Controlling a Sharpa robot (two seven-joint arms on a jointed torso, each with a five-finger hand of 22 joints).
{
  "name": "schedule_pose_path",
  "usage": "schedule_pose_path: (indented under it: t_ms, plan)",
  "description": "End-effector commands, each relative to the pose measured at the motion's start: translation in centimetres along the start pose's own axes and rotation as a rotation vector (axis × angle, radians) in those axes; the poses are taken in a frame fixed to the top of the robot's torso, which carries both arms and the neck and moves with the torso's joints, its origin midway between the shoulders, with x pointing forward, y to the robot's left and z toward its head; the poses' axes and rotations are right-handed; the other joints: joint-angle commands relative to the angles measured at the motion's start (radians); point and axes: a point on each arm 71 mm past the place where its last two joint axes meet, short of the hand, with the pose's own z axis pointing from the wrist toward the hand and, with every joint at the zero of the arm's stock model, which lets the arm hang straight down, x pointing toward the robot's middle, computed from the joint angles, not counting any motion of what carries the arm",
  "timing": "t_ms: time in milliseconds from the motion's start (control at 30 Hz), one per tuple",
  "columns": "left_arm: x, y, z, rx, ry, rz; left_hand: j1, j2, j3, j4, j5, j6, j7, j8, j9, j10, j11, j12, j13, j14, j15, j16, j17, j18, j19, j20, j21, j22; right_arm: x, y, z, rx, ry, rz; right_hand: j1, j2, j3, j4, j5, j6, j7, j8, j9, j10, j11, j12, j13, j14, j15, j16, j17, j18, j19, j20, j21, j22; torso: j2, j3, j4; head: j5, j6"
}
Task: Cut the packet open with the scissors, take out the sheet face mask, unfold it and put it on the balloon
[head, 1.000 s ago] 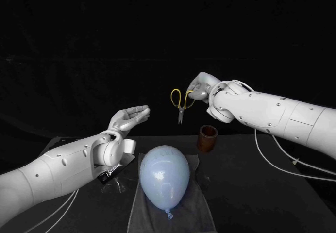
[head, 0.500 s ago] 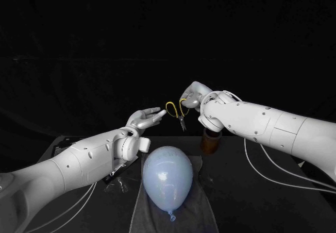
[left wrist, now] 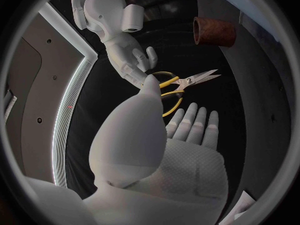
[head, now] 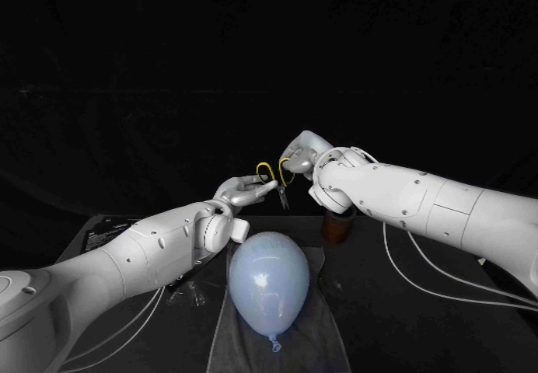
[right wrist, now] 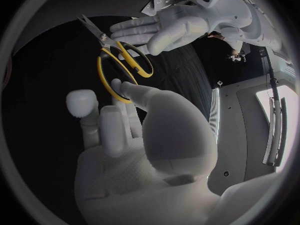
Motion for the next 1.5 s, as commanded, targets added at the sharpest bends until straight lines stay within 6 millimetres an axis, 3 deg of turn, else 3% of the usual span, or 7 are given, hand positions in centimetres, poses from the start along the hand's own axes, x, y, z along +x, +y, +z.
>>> schedule_pose_path:
  t_ms: [33,367,567,800,1167,1300,1500]
  plan:
    - [0.5,0.0,0.2,-0.014,0.048,0.004,0.02,0.004,-0.004,-0.001,0.002,-0.006,0.122,-0.003,-0.001,-0.008,-0.001,-0.006,-0.001,-0.007,-0.002,-0.006,-0.003,0.022,-0.008,0.002,-0.007,-0.001,0.0,0.4,-0.2,-0.01,-0.015,0.067,0.013,0.001,0.005,-0.001,0.007,0.004,0.004,0.004,0.001,0.026,-0.017,0.003,0.002,0.023,-0.009,0.0,0.0,0.02,0.0,-0.003,-0.004,0.0,0.0,-0.0012,0.0014,0.001,-0.001]
    - [0.6,0.1,0.3,-0.018,0.064,-0.018,0.063,0.035,-0.003,-0.006,0.002,0.037,0.087,0.011,0.012,0.023,-0.035,0.0,0.003,-0.009,-0.03,-0.003,-0.007,0.043,-0.016,0.0,-0.011,-0.001,0.4,1.1,-0.5,-0.006,-0.003,0.166,0.013,0.001,0.007,-0.003,0.008,0.003,0.004,0.005,0.003,0.027,-0.017,0.002,0.002,0.023,-0.009,0.001,0.002,0.019,0.002,-0.003,-0.003,0.002,0.001,-0.0026,0.0015,0.001,-0.001]
    - [0.9,0.1,0.3,-0.016,0.096,-0.044,0.096,0.07,-0.018,-0.012,0.002,0.172,0.055,0.059,0.049,0.111,-0.065,0.013,0.008,0.06,-0.057,0.011,0.007,0.072,0.0,0.001,-0.007,0.002,0.3,1.5,-0.4,-0.01,-0.018,0.198,0.013,0.001,0.009,-0.004,0.008,0.003,0.005,0.005,0.004,0.028,-0.017,0.002,0.002,0.023,-0.009,0.001,0.002,0.02,0.002,-0.003,-0.003,0.002,0.0,-0.0025,0.0028,0.002,0.0]
    - [1.0,0.0,0.2,-0.006,0.116,-0.069,0.139,0.126,-0.03,-0.013,0.002,0.347,0.036,0.125,0.093,0.253,-0.073,0.036,0.012,0.24,-0.067,0.053,0.045,0.084,0.327,-0.001,0.089,0.044,0.2,1.6,-0.3,-0.014,-0.03,0.204,0.013,0.001,0.01,-0.005,0.008,0.002,0.005,0.006,0.004,0.028,-0.017,0.002,0.002,0.024,-0.009,0.001,0.002,0.02,0.002,-0.003,-0.003,0.002,0.001,-0.0024,0.001,0.003,0.001]
    - [0.9,-0.2,0.2,0.014,0.12,-0.088,0.191,0.255,0.023,-0.004,0.003,0.448,0.012,0.168,0.109,0.389,-0.071,0.051,0.011,0.392,-0.07,0.106,0.071,0.085,0.4,-0.007,0.113,0.04,0.2,1.7,-0.3,-0.015,-0.033,0.218,0.013,0.001,0.012,-0.006,0.008,0.002,0.005,0.007,0.005,0.028,-0.017,0.001,0.002,0.024,-0.009,0.002,0.004,0.019,0.003,-0.003,-0.002,0.003,0.001,-0.0016,0.001,0.006,0.002]
    - [1.1,-0.2,0.2,0.017,0.131,-0.093,0.243,0.287,0.088,-0.011,0.003,0.483,0.017,0.192,0.126,0.458,-0.097,0.046,0.008,0.451,-0.091,0.126,0.082,0.086,0.43,-0.014,0.121,0.037,0.1,1.7,-0.3,-0.012,-0.041,0.225,0.013,0.001,0.012,-0.006,0.008,0.002,0.005,0.007,0.005,0.028,-0.017,0.001,0.002,0.024,-0.009,0.002,0.004,0.019,0.003,-0.003,-0.002,0.003,0.001,-0.0012,0.0006,0.007,0.002]
    - [1.1,-0.3,0.1,0.027,0.13,-0.095,0.249,0.27,0.163,-0.001,0.004,0.493,0.015,0.211,0.149,0.502,-0.105,0.022,0.008,0.473,-0.096,0.122,0.086,0.086,0.41,-0.012,0.102,0.026,-0.1,1.3,-0.1,0.0,-0.047,0.225,0.013,0.001,0.013,-0.007,0.008,0.002,0.005,0.007,0.006,0.029,-0.016,0.001,0.002,0.024,-0.009,0.003,0.005,0.019,0.003,-0.002,-0.002,0.003,0.001,-0.001,0.0005,0.006,0.003]
